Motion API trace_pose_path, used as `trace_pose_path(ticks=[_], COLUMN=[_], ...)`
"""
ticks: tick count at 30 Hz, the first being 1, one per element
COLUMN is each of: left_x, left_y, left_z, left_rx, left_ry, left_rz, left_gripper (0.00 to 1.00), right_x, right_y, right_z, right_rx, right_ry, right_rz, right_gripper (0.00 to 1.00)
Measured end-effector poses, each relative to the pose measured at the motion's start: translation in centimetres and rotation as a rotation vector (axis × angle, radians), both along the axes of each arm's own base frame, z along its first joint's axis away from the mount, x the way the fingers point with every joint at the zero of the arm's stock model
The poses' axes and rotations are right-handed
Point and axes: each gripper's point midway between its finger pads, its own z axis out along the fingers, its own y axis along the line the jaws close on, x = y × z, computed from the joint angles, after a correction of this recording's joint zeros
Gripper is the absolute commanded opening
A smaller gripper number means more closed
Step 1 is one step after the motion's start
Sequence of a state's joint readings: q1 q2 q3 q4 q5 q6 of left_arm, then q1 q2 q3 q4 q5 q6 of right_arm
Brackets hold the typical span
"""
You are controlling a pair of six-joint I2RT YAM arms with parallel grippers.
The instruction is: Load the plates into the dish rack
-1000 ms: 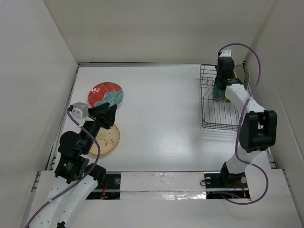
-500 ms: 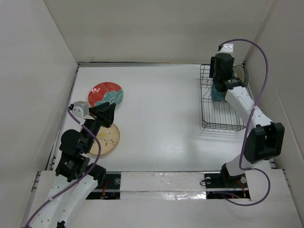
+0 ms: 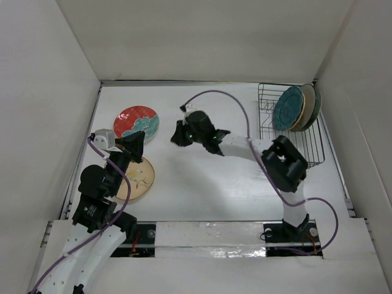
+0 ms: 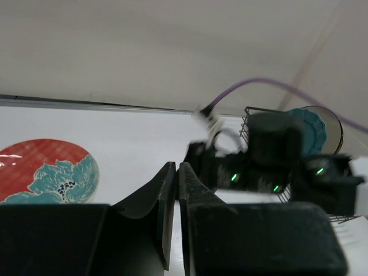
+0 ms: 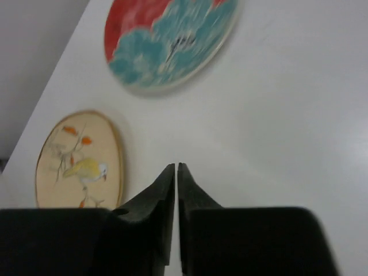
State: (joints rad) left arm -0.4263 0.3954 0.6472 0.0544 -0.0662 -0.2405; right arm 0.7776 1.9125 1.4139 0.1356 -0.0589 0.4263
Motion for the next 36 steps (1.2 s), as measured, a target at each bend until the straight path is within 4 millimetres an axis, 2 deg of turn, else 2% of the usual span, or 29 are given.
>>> trace_pose_path(ticks=[1, 3, 4, 5, 7, 11, 20, 25, 30, 33, 34, 36], left_x=[0.0, 0.0, 0.1, 0.1, 0.1, 0.2, 0.2, 0.1, 0.0, -0.2, -0.2, -0.3], left_y=[0.0, 0.1, 0.1, 0.1, 0.1, 0.0, -0.1, -0.1, 0.0, 0.0, 0.1, 0.1], left_z=[0.0, 0.0, 0.0, 0.0, 0.0, -0.2, -0.2, -0.1, 0.0, 0.1, 0.2, 0.3], left_rx=[0.000, -0.001, -0.001, -0.001, -0.001, 0.002, 0.005, 0.002, 0.000, -0.002, -0.003, -0.005], left_ry=[0.000, 0.000, 0.001, 0.001, 0.002, 0.007, 0.009, 0.004, -0.002, -0.006, -0.009, -0.014], left_rz=[0.002, 0.004, 0.006, 0.006, 0.006, 0.002, -0.002, -0.002, -0.002, -0.002, -0.002, -0.001], left_gripper=[0.09, 0.15, 0.17, 0.17, 0.18, 0.19, 0.20, 0.20, 0.20, 0.20, 0.21, 0.21], right_x=[-1.5, -4.6, -6.1, -7.4, -9.0, -10.3, -10.5, -10.9, -11.1, -11.4, -11.5, -11.8], right_y=[1.8, 4.6, 5.6, 6.4, 7.5, 9.5, 13.3, 14.6, 15.2, 15.8, 16.0, 16.1], right_z=[-2.6, -7.4, -8.8, -10.4, -11.6, -11.4, -12.1, -12.5, -12.5, -12.7, -12.8, -13.2], right_rx=[0.001, -0.008, -0.001, -0.009, 0.018, 0.100, 0.211, 0.240, 0.238, 0.236, 0.235, 0.229], right_ry=[0.063, 0.181, 0.232, 0.272, 0.329, 0.380, 0.450, 0.483, 0.488, 0.491, 0.491, 0.501], right_rz=[0.047, 0.126, 0.162, 0.185, 0.221, 0.267, 0.309, 0.311, 0.315, 0.323, 0.324, 0.321], right_gripper=[0.33, 0.50, 0.61, 0.63, 0.65, 0.66, 0.60, 0.52, 0.50, 0.45, 0.36, 0.27])
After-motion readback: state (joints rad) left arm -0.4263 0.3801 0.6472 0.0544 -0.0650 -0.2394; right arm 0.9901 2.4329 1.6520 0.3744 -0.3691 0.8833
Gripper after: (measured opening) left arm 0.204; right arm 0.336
